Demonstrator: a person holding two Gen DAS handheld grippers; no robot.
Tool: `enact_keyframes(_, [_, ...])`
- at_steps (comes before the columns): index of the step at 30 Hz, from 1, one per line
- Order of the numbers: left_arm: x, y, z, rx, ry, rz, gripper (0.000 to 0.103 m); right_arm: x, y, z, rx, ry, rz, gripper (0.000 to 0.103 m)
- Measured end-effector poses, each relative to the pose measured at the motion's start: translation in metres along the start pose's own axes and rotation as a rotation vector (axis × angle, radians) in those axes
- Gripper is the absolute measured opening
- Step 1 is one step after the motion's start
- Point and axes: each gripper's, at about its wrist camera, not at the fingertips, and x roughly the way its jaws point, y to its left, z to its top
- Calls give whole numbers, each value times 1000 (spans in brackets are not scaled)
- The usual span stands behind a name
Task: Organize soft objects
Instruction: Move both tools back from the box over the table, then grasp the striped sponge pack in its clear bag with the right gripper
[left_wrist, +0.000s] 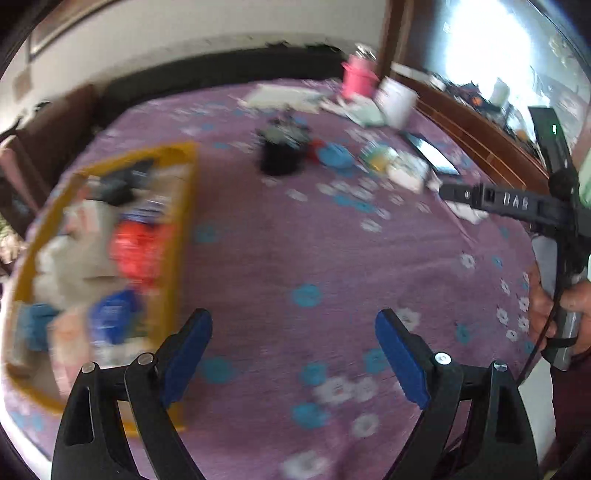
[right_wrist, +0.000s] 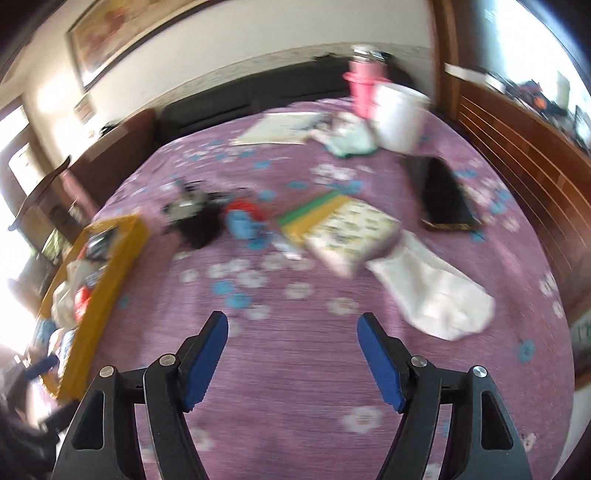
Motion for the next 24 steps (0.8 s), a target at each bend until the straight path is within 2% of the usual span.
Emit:
enact_keyframes(3, [26, -19, 5, 27, 33, -41, 89, 2, -27, -1, 68, 8, -15, 77])
enact_keyframes(6, [40, -25, 12, 33, 17, -59, 89, 3, -41, 1, 91, 1, -41, 77])
enact_keyframes(8, [51, -20, 16, 2, 17, -69, 89, 5, -46, 8, 102, -9, -49, 77])
enact_keyframes(10, [59, -12, 16, -47, 24, -102, 90, 8, -46, 17, 103, -22, -54, 77])
enact_keyframes(11, [59, -10, 16, -60, 2, -116, 93, 11, -43, 23, 96, -29, -53, 77])
enact_keyframes(14, [60, -12, 16, -53, 5, -123, 96, 24, -20, 42, 29, -26, -46, 76])
enact_keyframes(16, [61, -13, 16, -47, 5, -129, 99, 39, 2, 58, -24, -5, -38, 67])
enact_keyframes(20, [62, -10, 16, -61, 2, -168, 103, 72, 35, 92, -75, 34, -25, 61])
enact_keyframes(21, [62, -8, 16, -65, 0, -174, 103, 83, 42, 101, -85, 51, -28, 53])
enact_keyframes(22, [61, -7, 16, -71, -3, -181, 103, 97, 49, 110, -92, 78, -32, 40])
enact_keyframes(24, [62, -5, 16, -82, -9, -195, 103, 124, 58, 124, -87, 126, -27, 31])
